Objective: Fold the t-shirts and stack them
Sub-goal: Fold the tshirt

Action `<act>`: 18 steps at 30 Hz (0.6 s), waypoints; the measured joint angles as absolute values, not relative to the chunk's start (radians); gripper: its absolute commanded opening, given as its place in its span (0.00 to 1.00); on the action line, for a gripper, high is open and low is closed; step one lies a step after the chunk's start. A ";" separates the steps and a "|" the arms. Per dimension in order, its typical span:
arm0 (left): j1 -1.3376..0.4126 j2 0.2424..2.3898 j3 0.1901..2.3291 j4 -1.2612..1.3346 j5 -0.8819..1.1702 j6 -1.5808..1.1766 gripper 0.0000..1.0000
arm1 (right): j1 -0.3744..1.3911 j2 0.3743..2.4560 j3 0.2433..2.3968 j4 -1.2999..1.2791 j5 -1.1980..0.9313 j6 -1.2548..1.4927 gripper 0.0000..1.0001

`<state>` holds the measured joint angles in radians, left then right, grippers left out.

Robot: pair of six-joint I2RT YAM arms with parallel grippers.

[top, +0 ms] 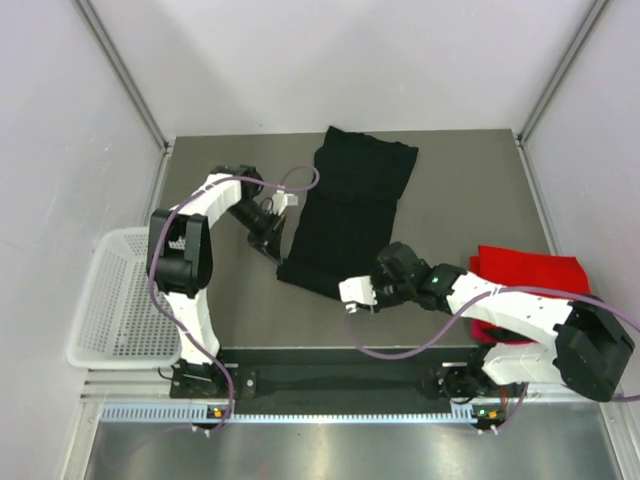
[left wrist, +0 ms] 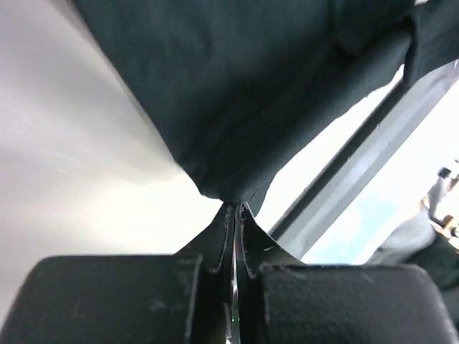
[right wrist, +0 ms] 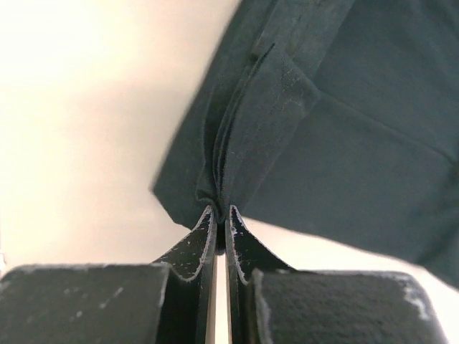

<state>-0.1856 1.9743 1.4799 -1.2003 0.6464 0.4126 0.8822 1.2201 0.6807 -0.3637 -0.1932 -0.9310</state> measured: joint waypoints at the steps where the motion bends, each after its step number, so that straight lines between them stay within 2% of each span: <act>1: -0.187 1.978 1.516 -1.207 0.646 0.411 0.00 | 0.863 1.221 0.687 -0.363 -0.191 -0.931 0.00; 5: -0.196 2.034 1.688 -1.237 0.635 0.401 0.00 | 0.801 1.245 0.724 -0.358 -0.186 -0.934 0.00; 13: -0.226 2.294 2.129 -1.296 0.600 0.387 0.00 | 0.649 1.356 0.855 -0.327 -0.186 -0.941 0.00; 18: -0.245 2.399 2.261 -1.288 0.571 0.364 0.00 | 0.579 1.435 0.932 -0.303 -0.186 -0.937 0.00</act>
